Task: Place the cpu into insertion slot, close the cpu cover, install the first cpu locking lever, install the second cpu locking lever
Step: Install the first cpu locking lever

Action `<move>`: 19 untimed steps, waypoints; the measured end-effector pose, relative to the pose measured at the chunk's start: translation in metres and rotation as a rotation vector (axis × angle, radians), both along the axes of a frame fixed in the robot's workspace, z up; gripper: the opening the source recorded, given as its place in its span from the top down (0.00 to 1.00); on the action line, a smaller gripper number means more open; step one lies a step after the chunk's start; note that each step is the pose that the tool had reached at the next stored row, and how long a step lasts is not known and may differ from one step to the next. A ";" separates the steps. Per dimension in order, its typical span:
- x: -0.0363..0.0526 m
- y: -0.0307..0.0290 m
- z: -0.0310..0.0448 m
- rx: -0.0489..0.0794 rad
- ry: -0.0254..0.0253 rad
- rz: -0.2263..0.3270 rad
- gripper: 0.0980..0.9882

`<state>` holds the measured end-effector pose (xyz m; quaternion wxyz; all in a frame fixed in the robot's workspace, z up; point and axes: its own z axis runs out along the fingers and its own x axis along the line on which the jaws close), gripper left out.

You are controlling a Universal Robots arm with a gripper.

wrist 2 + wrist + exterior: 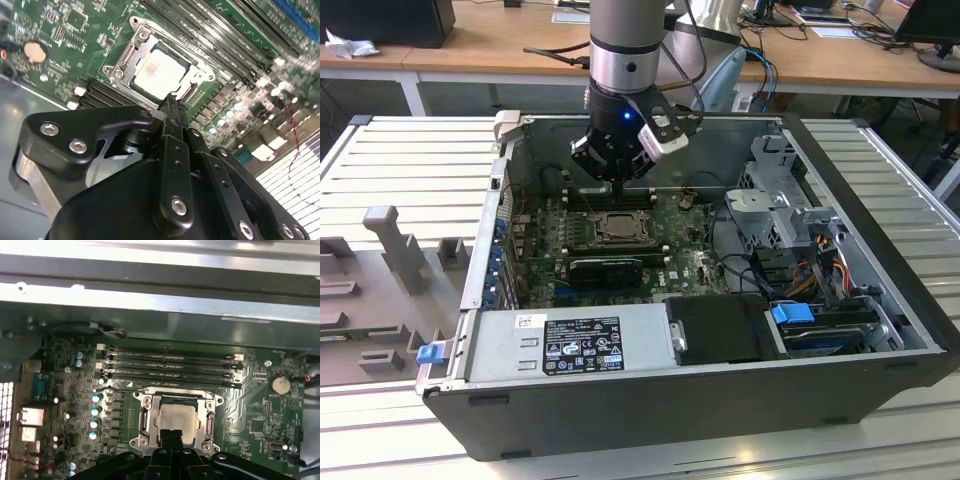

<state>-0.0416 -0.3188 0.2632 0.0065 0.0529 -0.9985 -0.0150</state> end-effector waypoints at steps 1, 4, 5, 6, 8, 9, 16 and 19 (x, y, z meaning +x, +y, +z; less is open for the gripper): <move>0.0000 0.0000 -0.0001 0.000 0.0000 0.020 0.99; 0.0000 0.0000 -0.0009 0.000 -0.0002 0.086 0.99; 0.0000 0.0000 -0.0011 0.000 0.0000 0.106 0.99; 0.0000 0.0000 -0.0016 0.000 0.0000 0.133 0.99; -0.0001 0.0000 -0.0024 0.000 -0.0001 0.171 0.99; -0.0022 -0.0001 -0.0027 0.001 0.0000 0.181 0.99; -0.0067 0.0000 -0.0056 0.005 -0.0020 0.060 0.99; -0.0067 0.0000 -0.0075 0.005 -0.0023 -0.026 0.99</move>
